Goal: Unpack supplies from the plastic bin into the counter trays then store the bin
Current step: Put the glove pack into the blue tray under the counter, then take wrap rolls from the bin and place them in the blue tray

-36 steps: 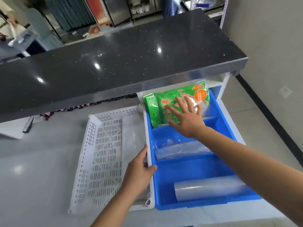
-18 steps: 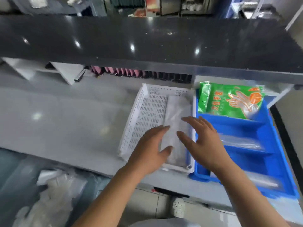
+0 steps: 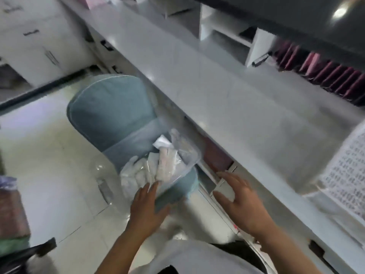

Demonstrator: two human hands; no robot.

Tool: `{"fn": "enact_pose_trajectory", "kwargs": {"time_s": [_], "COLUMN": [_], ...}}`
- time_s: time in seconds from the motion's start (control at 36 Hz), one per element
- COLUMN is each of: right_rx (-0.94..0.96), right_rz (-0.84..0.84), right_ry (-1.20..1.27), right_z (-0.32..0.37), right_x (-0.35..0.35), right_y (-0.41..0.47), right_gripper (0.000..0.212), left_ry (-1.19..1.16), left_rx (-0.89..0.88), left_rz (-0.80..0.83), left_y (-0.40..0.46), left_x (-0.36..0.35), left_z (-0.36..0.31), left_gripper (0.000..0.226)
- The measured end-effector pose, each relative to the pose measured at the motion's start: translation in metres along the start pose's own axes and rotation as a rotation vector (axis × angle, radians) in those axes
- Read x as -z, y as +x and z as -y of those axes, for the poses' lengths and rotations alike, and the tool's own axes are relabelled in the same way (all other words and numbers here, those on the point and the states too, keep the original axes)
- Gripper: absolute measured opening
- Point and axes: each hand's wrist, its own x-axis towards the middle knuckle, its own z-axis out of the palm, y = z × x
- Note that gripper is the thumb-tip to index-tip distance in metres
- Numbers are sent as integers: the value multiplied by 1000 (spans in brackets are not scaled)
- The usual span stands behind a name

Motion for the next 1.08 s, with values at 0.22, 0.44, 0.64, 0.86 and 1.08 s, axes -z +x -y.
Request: {"fn": "enact_pose_trajectory", "kwargs": {"time_s": [0.22,0.44,0.64,0.86,1.08], "right_rx": [83,136,48,1,89], "right_rz": [347,570,770,905,784], "right_ry": [-179,-218,-344,-607,-705], "right_z": [41,58,45,-19,-56], "right_x": [-47,-102,-171,-240,-272], "right_y": [51,151,249,297,299], "right_gripper": [55,49,52,59,65], "left_ry": [-188,-206,-327,-430,-575], "left_rx": [239,416,616,797,871], "left_rz": [6,117,120,240,155], "left_y": [6,41,79,176,271], "left_x": [-7,-8,5,-17,-46], "left_z": [78,104,102,107,123], "left_gripper": [85,81,71,69,67]}}
